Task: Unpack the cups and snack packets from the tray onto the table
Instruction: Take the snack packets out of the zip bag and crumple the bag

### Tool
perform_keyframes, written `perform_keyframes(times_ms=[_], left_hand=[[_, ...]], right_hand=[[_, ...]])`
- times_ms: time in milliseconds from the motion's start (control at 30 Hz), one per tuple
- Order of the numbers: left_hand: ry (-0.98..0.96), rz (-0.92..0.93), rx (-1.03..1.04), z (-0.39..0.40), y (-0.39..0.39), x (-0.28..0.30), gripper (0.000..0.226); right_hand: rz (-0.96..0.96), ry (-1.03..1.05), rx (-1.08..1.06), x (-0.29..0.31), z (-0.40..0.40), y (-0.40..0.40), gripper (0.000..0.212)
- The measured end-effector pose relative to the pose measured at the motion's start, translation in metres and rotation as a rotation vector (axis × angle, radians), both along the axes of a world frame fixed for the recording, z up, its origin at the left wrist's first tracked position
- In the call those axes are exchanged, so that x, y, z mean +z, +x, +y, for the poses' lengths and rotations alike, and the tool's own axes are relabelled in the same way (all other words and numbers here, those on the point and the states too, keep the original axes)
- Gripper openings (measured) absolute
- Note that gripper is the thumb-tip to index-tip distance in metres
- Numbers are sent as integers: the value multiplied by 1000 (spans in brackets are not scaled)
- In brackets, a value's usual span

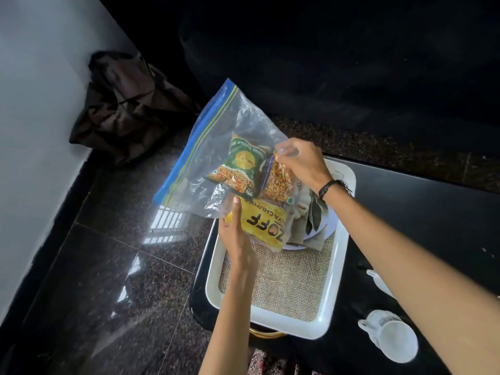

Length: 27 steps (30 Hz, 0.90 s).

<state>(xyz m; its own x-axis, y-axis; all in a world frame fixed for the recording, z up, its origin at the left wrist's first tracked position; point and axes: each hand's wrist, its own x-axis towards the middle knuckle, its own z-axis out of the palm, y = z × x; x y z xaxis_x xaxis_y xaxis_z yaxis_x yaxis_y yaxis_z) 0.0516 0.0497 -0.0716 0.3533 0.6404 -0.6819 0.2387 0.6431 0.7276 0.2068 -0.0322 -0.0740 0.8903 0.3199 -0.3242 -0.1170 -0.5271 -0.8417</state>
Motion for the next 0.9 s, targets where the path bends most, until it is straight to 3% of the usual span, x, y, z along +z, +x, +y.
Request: perform_keyframes(times_ms=[167,267,400,467,500,567,633,733,900], left_hand=[[105,-144,-233,-9,-10,16,46],[195,-207,-464,-14,-17,23,49],[244,-221,-635,-28,-21,29,32],[228,-220,-698,-40,-19,34,34],[210,-229,-711,-46,-17,36,40],[186,-237,-693,-61,-12,39,61],[192,-208,-659,-79,-6,41,68],[189,-223,-544,-108,-1,40,62],[-169,-153,-210,-166,-5,31,55]], right_hand=[[69,92,-70,20,-55,-30,16],[118,128,-46,36,-93,-50,31],[165,184,-33,62,-138,-69,42],[176,221,-50,69,-160,-76,45],[156,239,-78,72,-171,-79,37],[83,301,-171,80,-187,-85,9],[52,401,-304,87,-199,-91,13],[63,586,-427,95,-212,-97,31],[128,818,-659,110,-223,-105,20]])
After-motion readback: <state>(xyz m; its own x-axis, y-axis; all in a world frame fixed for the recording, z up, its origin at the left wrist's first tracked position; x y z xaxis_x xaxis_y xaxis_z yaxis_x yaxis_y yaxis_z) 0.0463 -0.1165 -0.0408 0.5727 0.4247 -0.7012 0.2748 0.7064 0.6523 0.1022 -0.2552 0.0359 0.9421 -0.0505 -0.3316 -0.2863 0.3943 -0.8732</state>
